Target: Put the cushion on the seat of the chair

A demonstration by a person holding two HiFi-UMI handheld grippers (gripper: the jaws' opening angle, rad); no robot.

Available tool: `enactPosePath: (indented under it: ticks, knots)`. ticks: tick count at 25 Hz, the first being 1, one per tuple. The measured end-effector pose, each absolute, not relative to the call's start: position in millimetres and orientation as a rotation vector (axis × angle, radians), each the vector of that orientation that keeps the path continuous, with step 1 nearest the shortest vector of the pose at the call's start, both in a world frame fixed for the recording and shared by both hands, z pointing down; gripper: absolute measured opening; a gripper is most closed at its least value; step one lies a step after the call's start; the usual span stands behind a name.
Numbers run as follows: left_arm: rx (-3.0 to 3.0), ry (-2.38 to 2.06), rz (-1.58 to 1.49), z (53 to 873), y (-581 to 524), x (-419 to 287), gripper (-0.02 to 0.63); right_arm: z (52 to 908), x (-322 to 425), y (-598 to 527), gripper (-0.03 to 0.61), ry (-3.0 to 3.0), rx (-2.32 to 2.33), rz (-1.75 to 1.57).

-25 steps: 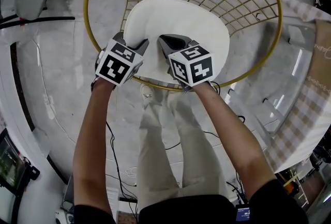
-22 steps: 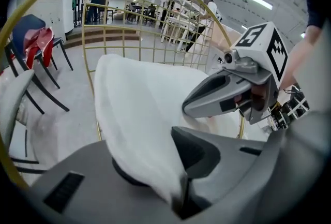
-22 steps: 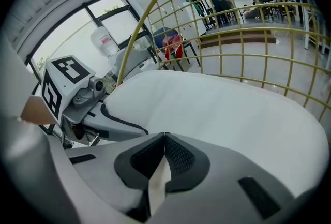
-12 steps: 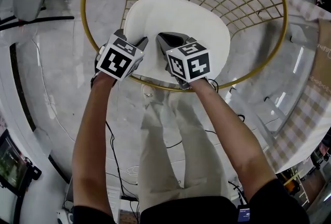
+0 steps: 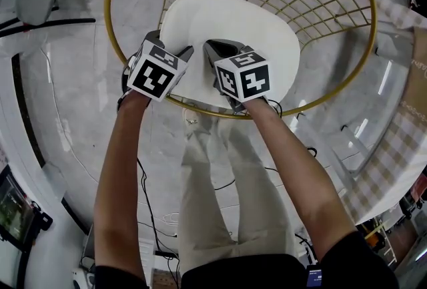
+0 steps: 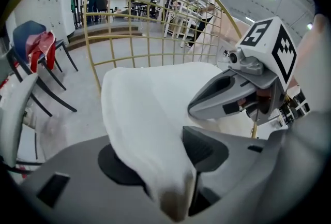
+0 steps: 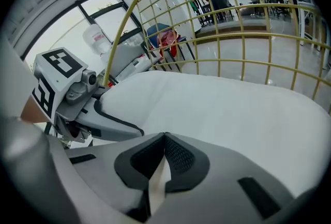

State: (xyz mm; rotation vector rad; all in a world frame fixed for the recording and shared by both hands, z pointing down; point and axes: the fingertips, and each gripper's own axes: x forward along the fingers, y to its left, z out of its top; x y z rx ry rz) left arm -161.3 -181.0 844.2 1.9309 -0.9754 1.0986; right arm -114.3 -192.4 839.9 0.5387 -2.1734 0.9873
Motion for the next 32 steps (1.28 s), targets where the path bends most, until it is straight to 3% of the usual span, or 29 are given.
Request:
enactPosePath:
  ticks: [2, 8, 32]
  knots:
    - [1.921, -1.038, 1.093, 843, -184, -167, 0.256, 842, -114, -194, 0.02, -2.166, 0.542, 0.996]
    - [1.912, -1.146, 1.147, 843, -184, -174, 0.313, 843, -115, -193, 0.02, -2.161, 0.545, 1.001]
    - [1.878, -1.534, 1.056, 801, -200, -207, 0.321, 847, -103, -196, 0.02, -2.133, 0.584, 1.007]
